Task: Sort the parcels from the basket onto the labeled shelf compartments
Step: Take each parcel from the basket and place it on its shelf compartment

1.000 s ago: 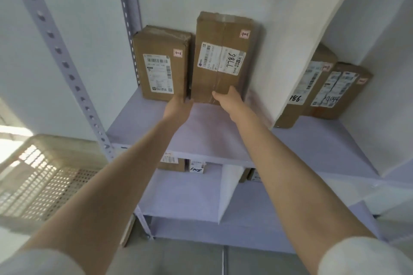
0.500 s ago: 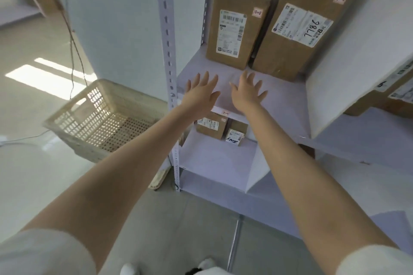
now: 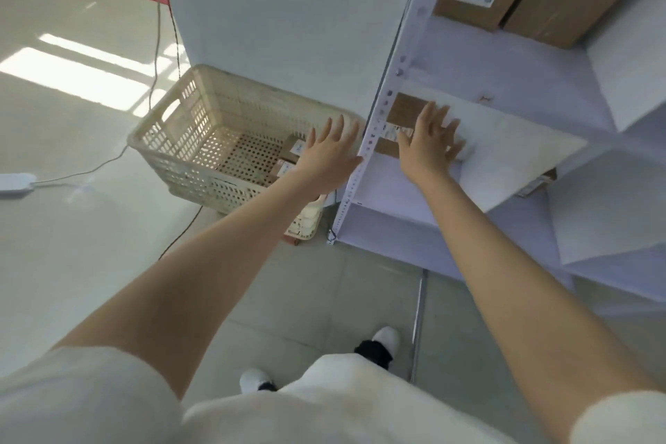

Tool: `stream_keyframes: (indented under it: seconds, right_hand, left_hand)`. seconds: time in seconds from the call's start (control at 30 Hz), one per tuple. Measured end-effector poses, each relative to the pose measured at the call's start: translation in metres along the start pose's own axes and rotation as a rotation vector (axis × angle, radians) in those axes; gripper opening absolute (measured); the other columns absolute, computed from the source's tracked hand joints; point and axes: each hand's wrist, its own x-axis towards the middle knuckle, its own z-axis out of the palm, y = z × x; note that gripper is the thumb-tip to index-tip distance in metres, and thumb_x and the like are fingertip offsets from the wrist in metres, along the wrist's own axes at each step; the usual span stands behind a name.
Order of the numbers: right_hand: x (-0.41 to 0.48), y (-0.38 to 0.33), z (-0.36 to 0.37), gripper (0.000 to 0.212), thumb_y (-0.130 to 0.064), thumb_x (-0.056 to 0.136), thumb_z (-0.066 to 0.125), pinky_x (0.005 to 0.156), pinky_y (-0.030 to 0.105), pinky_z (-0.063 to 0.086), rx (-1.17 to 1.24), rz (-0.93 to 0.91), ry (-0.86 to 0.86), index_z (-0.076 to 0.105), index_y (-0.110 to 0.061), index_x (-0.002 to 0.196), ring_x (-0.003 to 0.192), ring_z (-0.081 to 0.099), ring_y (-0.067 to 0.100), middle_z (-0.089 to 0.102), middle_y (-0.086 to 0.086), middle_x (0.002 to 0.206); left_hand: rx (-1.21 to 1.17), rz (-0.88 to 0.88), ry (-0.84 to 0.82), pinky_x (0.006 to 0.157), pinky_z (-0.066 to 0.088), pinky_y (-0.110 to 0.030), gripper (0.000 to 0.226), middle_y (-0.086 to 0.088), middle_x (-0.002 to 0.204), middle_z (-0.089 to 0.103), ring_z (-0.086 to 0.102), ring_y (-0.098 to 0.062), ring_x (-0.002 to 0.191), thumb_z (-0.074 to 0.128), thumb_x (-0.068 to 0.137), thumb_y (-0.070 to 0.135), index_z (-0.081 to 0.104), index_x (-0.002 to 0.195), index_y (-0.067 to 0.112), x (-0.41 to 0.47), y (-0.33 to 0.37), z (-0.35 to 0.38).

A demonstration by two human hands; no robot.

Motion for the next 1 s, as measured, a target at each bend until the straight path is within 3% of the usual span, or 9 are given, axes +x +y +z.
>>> stream_keyframes:
  seconds: [0.17, 0.43, 0.57, 0.9, 1.0]
  right_hand:
    - [-0.034, -0.042, 0.038, 0.07, -0.04, 0.105, 0.029, 0.115, 0.061, -0.007, 0.003, 0.001, -0.12, -0.012, -0.012, 0.155, 0.147, -0.019, 0.038, -0.02, 0.014, 0.161]
    - [-0.019, -0.105, 0.087, 0.072, -0.044, 0.105, 0.029, 0.116, 0.055, -0.009, -0.026, -0.114, -0.31, -0.015, -0.015, 0.155, 0.146, -0.024, 0.035, -0.025, 0.01, 0.16]
    - [0.017, -0.119, 0.115, 0.076, -0.046, 0.104, 0.031, 0.117, 0.055, -0.007, -0.12, -0.181, -0.399, -0.015, -0.015, 0.155, 0.145, -0.026, 0.038, -0.028, 0.009, 0.159]
    - [0.129, -0.147, 0.147, 0.085, -0.052, 0.1, 0.037, 0.117, 0.05, -0.012, -0.224, -0.228, -0.532, -0.016, -0.014, 0.154, 0.145, -0.026, 0.037, -0.028, 0.011, 0.159]
    - [0.151, -0.149, 0.158, 0.093, -0.047, 0.097, 0.05, 0.119, 0.051, -0.003, -0.212, -0.187, -0.601, -0.017, -0.014, 0.154, 0.145, -0.024, 0.04, -0.029, 0.013, 0.158]
  left_hand:
    - [-0.007, -0.061, -0.079, 0.12, -0.004, -0.048, 0.068, -0.008, 0.162, -0.011, -0.011, -0.028, 0.149, 0.032, 0.102, 0.044, -0.002, 0.155, 0.02, -0.04, -0.059, 0.007]
    - [0.006, -0.19, -0.125, 0.117, -0.011, -0.047, 0.075, -0.012, 0.157, -0.026, -0.024, -0.032, 0.144, 0.031, 0.101, 0.049, -0.015, 0.153, 0.021, -0.031, -0.13, 0.017]
    - [0.07, -0.262, -0.213, 0.113, -0.017, -0.047, 0.081, -0.016, 0.154, -0.032, -0.031, -0.034, 0.141, 0.032, 0.1, 0.052, -0.019, 0.152, 0.017, -0.001, -0.168, 0.011]
    - [0.1, -0.387, -0.261, 0.117, -0.012, -0.048, 0.085, -0.017, 0.154, -0.03, -0.025, -0.034, 0.143, 0.036, 0.099, 0.05, -0.02, 0.151, 0.013, 0.105, -0.244, -0.029]
    - [0.047, -0.434, -0.323, 0.119, -0.006, -0.052, 0.087, -0.016, 0.154, -0.03, -0.025, -0.035, 0.143, 0.039, 0.098, 0.05, -0.02, 0.151, 0.013, 0.126, -0.259, -0.021]
